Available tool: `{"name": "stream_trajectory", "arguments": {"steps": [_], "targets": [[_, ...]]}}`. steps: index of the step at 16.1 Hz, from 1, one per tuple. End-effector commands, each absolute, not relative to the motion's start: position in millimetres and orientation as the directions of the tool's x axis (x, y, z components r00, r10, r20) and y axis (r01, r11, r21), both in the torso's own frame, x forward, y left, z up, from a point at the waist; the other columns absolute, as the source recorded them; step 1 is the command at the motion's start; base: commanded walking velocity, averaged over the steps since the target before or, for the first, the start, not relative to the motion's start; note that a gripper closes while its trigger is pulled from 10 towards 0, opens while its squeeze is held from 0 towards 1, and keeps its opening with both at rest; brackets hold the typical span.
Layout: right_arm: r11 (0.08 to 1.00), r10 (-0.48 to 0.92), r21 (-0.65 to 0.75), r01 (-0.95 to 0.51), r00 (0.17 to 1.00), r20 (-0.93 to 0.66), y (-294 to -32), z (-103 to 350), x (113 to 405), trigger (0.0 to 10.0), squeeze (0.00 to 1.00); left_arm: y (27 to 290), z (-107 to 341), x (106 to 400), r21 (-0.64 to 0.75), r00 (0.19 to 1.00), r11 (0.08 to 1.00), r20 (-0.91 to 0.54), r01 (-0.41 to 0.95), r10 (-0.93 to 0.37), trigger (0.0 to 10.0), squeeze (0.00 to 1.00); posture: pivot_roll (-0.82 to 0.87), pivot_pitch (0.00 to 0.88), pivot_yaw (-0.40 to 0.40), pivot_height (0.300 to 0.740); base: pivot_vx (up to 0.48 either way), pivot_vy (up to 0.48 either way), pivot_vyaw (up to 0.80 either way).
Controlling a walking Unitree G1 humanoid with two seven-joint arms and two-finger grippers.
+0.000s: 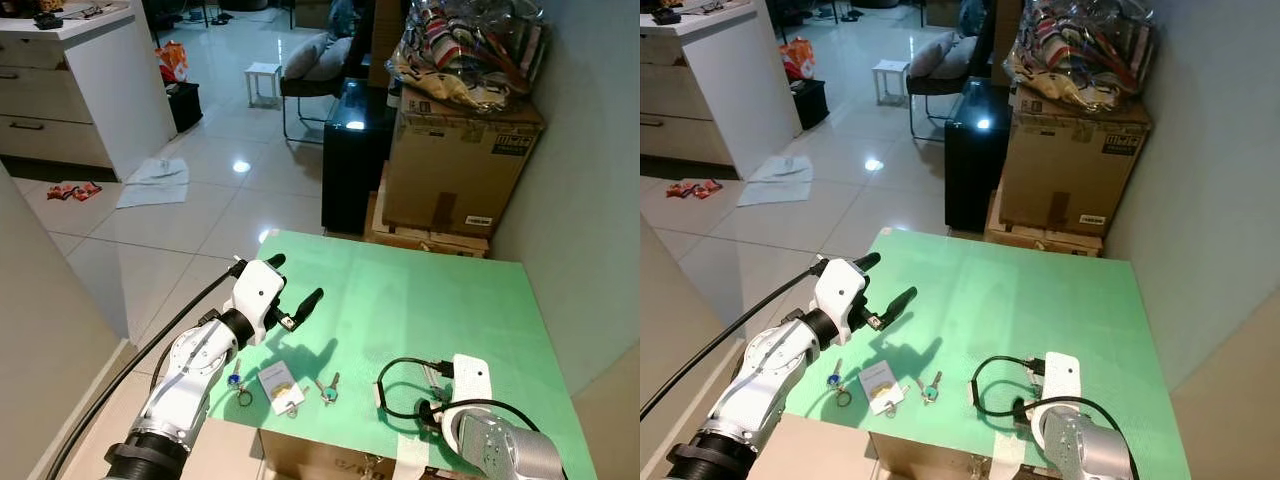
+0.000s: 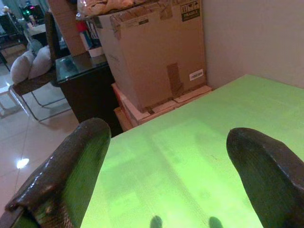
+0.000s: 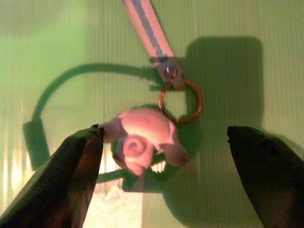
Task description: Hang keys on a hook
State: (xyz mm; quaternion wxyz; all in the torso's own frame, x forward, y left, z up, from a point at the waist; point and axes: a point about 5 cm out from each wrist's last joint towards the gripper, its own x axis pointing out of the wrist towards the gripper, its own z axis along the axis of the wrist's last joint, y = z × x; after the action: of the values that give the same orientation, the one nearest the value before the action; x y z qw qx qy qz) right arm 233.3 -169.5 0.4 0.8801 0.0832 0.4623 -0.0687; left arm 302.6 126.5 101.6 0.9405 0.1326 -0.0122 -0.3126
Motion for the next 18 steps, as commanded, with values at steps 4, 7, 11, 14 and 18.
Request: {"name": "stream_trajectory", "arguments": {"steps": [4,7,11,14,18], "targets": [[0.986,-0.061,0.051,0.16,0.624,-0.779,-173.2,-3.1,243.0,10.0,0.0,120.4,106.0,307.2,0.282,0.794,0.755,-0.044,0.592,-0.606,10.0,0.0,-0.11,0.0,0.012,0.736,0.0,0.0,0.0],[0.983,-0.054,0.065,0.171,0.612,-0.789,-171.5,-12.0,245.4,10.0,0.0,120.9,107.1,308.9,0.289,0.793,0.752,-0.044,0.593,-0.608,10.0,0.0,-0.1,0.0,0.014,0.736,0.0,0.0,0.0],[0.973,-0.016,0.123,0.196,0.586,-0.81,-165.4,-20.6,251.2,10.0,0.0,123.5,108.1,310.3,0.301,0.792,0.748,-0.047,0.592,-0.608,10.0,0.0,-0.09,0.0,0.018,0.736,0.0,0.0,0.0],[0.971,0.007,0.144,0.193,0.576,-0.817,-160.0,-25.4,251.8,10.0,0.0,124.9,108.9,310.9,0.312,0.793,0.745,-0.047,0.589,-0.607,10.0,0.0,-0.08,0.0,0.014,0.736,0.0,0.0,0.0],[0.965,0.052,0.186,0.186,0.559,-0.827,-151.2,-29.8,256.6,4.8,0.0,126.9,109.4,310.8,0.323,0.797,0.746,-0.046,0.583,-0.603,10.0,0.0,-0.07,0.0,0.011,0.736,0.0,0.0,0.0]]}}
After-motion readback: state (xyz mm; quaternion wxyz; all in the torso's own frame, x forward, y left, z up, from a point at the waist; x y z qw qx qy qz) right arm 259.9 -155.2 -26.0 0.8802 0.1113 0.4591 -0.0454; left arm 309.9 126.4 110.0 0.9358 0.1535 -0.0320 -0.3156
